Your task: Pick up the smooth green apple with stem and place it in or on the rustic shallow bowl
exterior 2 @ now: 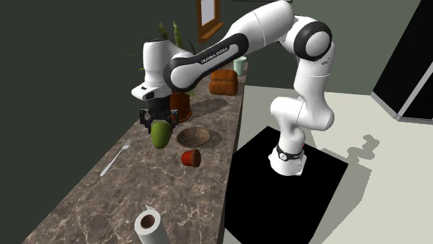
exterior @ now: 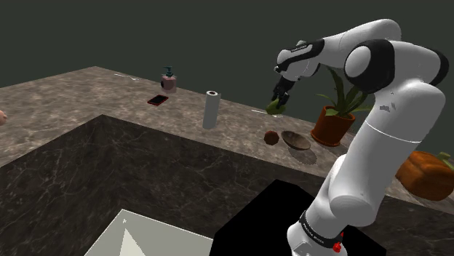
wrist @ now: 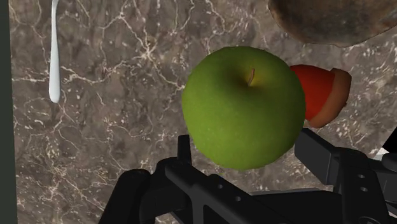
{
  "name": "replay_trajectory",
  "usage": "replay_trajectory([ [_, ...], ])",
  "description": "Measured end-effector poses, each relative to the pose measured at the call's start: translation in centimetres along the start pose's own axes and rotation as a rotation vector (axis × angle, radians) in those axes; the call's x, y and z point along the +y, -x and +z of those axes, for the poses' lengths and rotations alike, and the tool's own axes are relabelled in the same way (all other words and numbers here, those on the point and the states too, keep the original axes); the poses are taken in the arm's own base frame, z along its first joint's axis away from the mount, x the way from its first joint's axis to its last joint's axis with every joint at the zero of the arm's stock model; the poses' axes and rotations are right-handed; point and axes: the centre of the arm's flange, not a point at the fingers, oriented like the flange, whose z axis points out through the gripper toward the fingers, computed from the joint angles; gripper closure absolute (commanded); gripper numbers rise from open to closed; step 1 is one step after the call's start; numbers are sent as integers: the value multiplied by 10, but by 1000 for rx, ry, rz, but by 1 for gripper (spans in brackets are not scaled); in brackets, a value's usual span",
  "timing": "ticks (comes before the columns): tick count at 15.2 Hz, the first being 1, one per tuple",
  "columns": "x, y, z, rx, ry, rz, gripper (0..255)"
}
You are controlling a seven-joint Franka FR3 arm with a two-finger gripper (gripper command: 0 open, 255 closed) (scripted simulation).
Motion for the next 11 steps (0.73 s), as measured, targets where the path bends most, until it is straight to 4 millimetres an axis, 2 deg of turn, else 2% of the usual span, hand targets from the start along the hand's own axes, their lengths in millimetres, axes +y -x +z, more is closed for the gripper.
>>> replay_trajectory([
  [8, -75, 58, -29, 1, -1, 1, 255],
  [11, -111, 84, -40, 1, -1, 1, 255],
])
